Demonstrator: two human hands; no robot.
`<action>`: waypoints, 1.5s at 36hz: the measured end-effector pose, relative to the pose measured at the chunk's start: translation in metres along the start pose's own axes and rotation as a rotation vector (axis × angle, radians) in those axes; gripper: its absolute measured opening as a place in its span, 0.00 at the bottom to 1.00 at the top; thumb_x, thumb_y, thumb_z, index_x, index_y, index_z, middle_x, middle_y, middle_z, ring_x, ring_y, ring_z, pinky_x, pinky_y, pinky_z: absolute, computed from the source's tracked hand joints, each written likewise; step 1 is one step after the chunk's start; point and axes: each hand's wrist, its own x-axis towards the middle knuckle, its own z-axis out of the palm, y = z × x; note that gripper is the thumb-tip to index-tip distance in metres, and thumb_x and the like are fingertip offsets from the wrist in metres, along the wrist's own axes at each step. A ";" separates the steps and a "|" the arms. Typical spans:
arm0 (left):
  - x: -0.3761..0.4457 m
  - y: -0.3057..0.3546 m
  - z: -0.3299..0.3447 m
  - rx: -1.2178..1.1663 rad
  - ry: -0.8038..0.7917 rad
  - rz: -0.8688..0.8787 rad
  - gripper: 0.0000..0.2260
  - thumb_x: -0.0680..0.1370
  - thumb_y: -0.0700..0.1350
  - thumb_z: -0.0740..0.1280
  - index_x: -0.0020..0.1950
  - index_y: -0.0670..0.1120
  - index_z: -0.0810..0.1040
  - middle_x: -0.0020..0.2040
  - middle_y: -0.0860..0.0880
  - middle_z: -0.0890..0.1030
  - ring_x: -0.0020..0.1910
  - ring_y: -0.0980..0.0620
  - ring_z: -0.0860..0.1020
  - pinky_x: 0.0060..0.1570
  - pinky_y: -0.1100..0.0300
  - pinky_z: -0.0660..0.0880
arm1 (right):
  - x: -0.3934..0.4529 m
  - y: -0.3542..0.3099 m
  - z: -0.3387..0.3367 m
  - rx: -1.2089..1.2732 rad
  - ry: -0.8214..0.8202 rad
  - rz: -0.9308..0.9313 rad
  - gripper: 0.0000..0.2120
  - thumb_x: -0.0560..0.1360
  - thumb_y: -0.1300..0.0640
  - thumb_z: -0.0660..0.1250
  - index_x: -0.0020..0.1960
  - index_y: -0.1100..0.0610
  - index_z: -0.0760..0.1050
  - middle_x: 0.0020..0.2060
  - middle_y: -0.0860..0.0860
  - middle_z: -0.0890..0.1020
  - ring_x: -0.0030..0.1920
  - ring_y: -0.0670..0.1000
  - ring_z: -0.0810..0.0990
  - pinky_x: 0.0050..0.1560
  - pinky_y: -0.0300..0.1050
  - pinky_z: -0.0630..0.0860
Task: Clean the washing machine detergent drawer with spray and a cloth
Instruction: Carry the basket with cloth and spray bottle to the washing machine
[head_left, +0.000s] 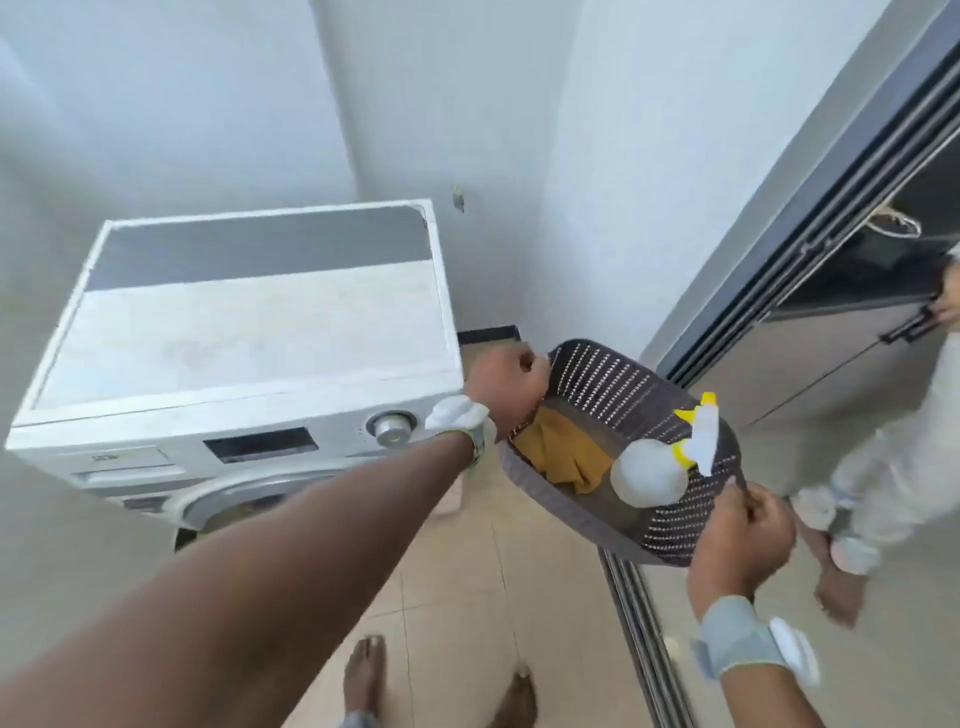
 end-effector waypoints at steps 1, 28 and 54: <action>0.001 0.020 -0.029 -0.033 0.049 0.012 0.17 0.77 0.51 0.65 0.34 0.40 0.78 0.28 0.46 0.77 0.31 0.43 0.75 0.33 0.53 0.70 | -0.004 -0.031 0.001 0.051 -0.009 -0.047 0.06 0.76 0.65 0.65 0.50 0.64 0.79 0.40 0.55 0.79 0.32 0.37 0.74 0.38 0.32 0.71; 0.077 -0.118 -0.370 -0.344 -0.058 -0.252 0.13 0.80 0.42 0.71 0.65 0.43 0.78 0.58 0.44 0.83 0.58 0.45 0.81 0.53 0.56 0.78 | -0.145 -0.201 0.271 -0.285 -0.912 -0.314 0.17 0.71 0.61 0.69 0.59 0.52 0.80 0.49 0.51 0.85 0.52 0.60 0.83 0.58 0.58 0.79; -0.075 -0.320 -0.415 -0.452 0.726 -0.666 0.09 0.81 0.42 0.64 0.47 0.48 0.84 0.39 0.47 0.84 0.41 0.47 0.81 0.40 0.58 0.73 | -0.427 -0.185 0.340 -0.818 -0.929 -1.481 0.17 0.72 0.58 0.71 0.60 0.53 0.78 0.74 0.57 0.70 0.78 0.60 0.63 0.73 0.68 0.60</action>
